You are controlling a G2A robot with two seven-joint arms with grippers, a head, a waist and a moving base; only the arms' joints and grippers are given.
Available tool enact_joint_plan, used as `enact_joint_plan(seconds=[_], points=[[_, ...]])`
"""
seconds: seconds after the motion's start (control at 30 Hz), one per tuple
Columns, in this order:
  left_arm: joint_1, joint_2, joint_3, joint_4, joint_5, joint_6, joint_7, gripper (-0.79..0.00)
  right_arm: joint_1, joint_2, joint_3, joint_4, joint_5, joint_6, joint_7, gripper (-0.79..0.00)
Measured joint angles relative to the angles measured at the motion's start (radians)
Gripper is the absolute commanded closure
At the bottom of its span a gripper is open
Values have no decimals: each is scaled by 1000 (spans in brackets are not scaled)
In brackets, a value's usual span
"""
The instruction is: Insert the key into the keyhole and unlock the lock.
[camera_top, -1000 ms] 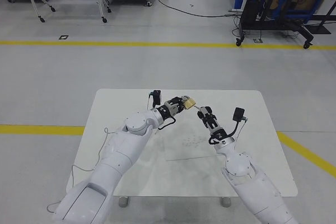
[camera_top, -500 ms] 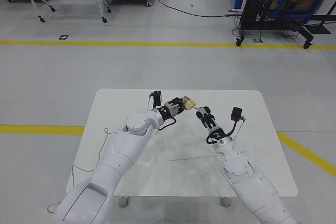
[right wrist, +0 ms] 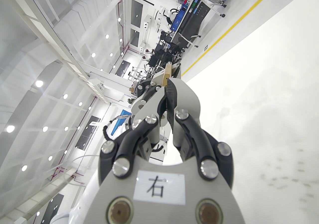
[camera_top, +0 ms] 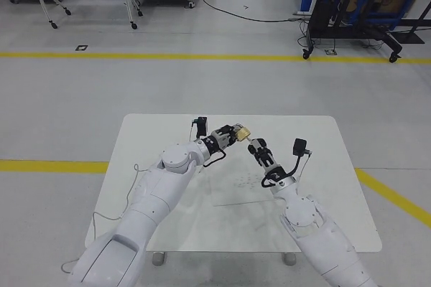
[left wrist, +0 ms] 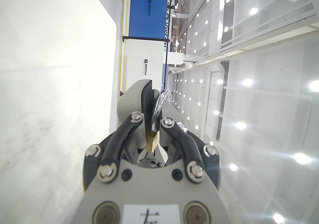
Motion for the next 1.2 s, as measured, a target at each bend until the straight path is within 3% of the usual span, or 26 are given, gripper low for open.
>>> enact_joint_plan(seconds=[0.47,0.5,0.53,0.57,0.73,1.2], points=[[-4,-6,1,13,-7,21,-41,0,23,-17,-4,34,-49,-1,-28,0],[-4,-7,0,14,-9,22,-44,0,25,-18,-4,36,-49,0,-28,-31],[-3,-8,-1,16,-14,23,-46,0,27,-20,-4,39,-44,0,-26,-348],[-3,-8,-3,17,-20,24,-46,0,28,-21,-2,40,-35,-1,-24,-785],[3,-10,-24,20,-64,19,-36,0,27,-23,22,34,73,0,41,-785],[11,-21,-46,56,-170,56,-100,0,23,-24,23,31,69,2,42,-785]])
